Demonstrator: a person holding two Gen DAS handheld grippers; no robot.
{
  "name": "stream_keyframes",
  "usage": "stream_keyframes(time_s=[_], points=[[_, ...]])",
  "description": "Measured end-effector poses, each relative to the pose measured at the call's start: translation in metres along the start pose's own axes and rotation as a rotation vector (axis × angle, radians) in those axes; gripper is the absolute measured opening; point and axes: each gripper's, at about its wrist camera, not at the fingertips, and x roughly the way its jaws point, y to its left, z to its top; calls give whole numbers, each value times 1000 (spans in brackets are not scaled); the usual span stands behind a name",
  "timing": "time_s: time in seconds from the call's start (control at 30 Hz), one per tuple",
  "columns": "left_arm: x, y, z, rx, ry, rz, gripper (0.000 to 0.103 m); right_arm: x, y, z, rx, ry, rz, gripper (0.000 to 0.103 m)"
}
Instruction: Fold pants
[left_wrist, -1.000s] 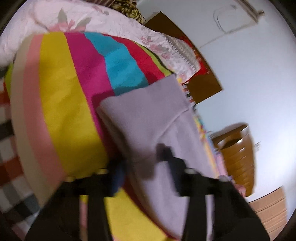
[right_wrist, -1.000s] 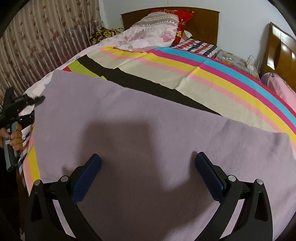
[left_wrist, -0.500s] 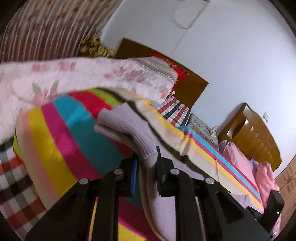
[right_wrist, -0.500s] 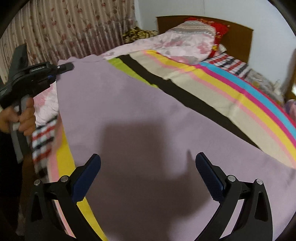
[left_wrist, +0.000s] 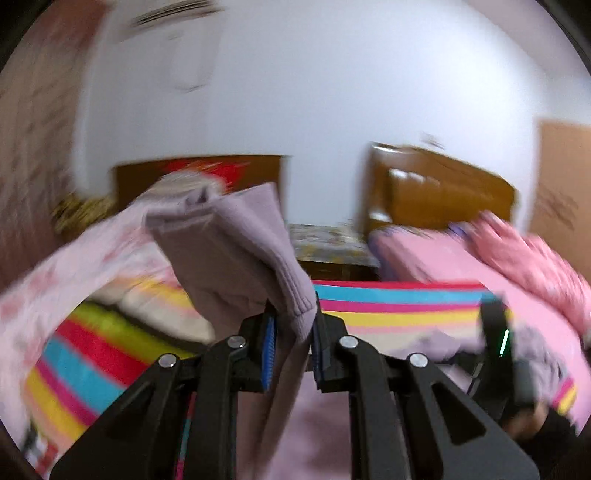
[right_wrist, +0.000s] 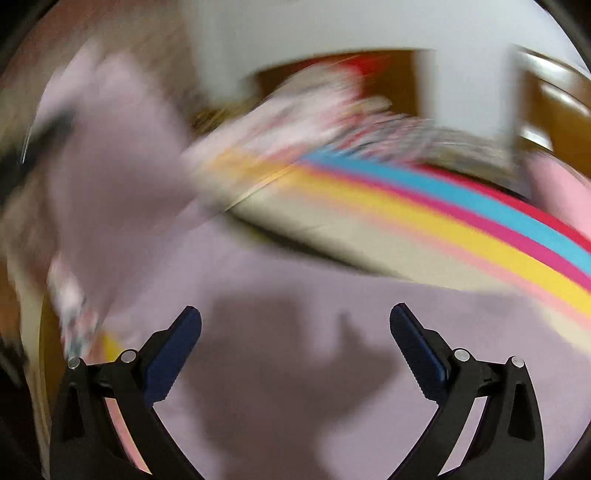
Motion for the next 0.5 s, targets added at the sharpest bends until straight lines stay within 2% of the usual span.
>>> stream_keyframes(time_s=[0.07, 0.13, 0.17, 0.23, 0.3, 0.33, 0.37, 0.43, 0.5], points=[[18, -59, -12, 90, 26, -110, 16, -47, -57, -9, 137, -79, -80, 98], [41, -107, -33, 175, 91, -197, 17, -100, -111, -24, 265, -146, -184, 98], [54, -131, -48, 228, 145, -241, 18, -122, -129, -34, 312, -171, -223, 98], [77, -184, -95, 405, 286, -313, 23, -152, -147, -52, 364, -190, -270, 98], [78, -204, -121, 514, 338, -362, 26, -172, -155, -69, 402, -177, -305, 98], [72, -207, -128, 533, 341, -383, 34, -175, -156, -74, 412, -169, -293, 98], [67, -204, -131, 531, 333, -383, 53, -177, -154, -82, 425, -154, -255, 98], [50, -185, -123, 472, 276, -367, 77, -169, -150, -91, 437, -129, -197, 98], [34, -157, -113, 380, 247, -365, 81, -157, -134, -101, 427, -109, -130, 98]])
